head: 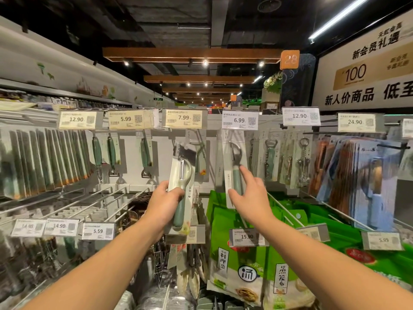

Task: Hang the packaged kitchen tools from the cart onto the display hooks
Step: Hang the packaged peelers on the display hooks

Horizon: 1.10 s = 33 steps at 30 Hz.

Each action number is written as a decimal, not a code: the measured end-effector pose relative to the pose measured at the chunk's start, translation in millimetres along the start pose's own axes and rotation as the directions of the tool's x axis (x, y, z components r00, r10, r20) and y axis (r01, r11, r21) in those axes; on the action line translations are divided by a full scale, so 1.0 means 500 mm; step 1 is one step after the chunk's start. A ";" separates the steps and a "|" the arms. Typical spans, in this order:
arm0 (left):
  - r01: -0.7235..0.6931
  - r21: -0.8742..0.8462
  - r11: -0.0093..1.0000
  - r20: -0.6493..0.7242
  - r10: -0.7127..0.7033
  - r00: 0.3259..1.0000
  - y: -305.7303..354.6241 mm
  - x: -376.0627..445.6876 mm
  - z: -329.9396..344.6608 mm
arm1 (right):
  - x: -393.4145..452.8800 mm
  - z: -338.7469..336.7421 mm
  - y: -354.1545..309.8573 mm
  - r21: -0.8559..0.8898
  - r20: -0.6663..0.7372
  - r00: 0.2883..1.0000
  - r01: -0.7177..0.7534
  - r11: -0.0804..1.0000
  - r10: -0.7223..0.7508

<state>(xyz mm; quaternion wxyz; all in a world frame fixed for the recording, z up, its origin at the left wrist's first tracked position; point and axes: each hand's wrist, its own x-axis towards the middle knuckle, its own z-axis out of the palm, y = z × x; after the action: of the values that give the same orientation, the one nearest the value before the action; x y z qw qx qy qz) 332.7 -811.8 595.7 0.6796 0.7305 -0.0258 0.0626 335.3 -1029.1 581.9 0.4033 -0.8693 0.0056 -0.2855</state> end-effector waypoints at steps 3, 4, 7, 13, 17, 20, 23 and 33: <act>0.000 -0.004 1.000 0.007 0.000 1.000 0.000 0.005 0.003 | 0.049 0.003 -0.005 0.006 0.090 0.995 -0.046 0.999 0.046; -0.002 -0.005 1.000 0.007 0.002 1.000 0.000 0.007 0.003 | 0.063 0.004 -0.007 0.035 0.123 0.991 -0.066 0.997 0.062; -0.003 -0.004 1.000 0.019 0.003 1.000 -0.004 0.010 0.009 | 0.096 0.005 -0.001 0.103 0.201 0.972 -0.142 0.984 0.120; -0.023 -0.008 1.000 0.035 0.023 0.999 -0.003 0.015 0.013 | 0.114 -0.006 0.023 0.194 0.279 0.951 -0.190 0.962 0.131; -0.008 -0.082 0.997 0.074 0.014 0.997 -0.002 0.023 0.014 | 0.071 -0.011 0.021 0.033 0.092 0.994 -0.055 0.998 0.051; -0.040 -0.072 0.997 0.060 0.045 0.997 0.002 0.028 0.027 | 0.015 0.002 -0.007 0.136 0.106 0.992 0.046 0.990 -0.061; -0.049 -0.086 0.995 0.042 0.053 0.998 0.003 0.029 0.051 | -0.022 0.024 -0.033 0.177 0.214 0.964 0.119 0.977 -0.156; -0.087 -0.033 0.996 0.116 0.090 0.989 0.014 0.014 0.066 | -0.056 0.055 -0.052 0.128 0.053 0.967 0.242 0.962 -0.250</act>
<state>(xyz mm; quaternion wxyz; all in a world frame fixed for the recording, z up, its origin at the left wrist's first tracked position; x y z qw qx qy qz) 340.6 -844.9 601.0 0.6834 0.7216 -0.0990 0.0494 320.1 -985.4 572.6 0.4164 -0.8466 -0.1338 -0.3032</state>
